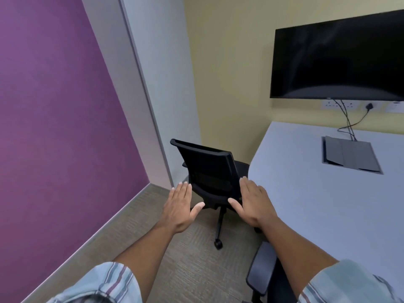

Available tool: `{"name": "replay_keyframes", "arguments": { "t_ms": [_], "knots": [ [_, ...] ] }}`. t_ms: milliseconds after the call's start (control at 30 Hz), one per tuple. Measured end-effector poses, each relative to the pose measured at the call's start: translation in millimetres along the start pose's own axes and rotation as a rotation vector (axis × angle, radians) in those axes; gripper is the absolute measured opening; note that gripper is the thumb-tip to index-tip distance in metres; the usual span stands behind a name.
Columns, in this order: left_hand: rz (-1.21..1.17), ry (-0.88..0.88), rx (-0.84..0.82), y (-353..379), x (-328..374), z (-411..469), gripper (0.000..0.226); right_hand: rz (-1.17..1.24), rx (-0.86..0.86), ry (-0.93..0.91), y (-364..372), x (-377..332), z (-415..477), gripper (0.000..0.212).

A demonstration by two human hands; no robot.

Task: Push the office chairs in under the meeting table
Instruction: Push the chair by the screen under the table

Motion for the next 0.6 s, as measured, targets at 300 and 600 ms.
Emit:
{"name": "replay_keyframes", "arguments": {
  "t_ms": [300,600],
  "knots": [
    [0.006,0.006,-0.028,10,-69,100,0.128,-0.016,-0.017,0.020,34,1,99,0.101],
    [-0.041,0.038,0.008,-11,-151,242,0.129,-0.077,0.069,0.151,20,-16,238,0.100]
  ]
}}
Point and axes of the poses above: each hand's wrist, its own z-axis towards the middle knuckle, its own y-axis out of the palm, x = y × z, the point moved 5 cm from there along z, towards the middle knuckle, and after that the axes turned 11 degrees about -y, right-handed, at the moved point
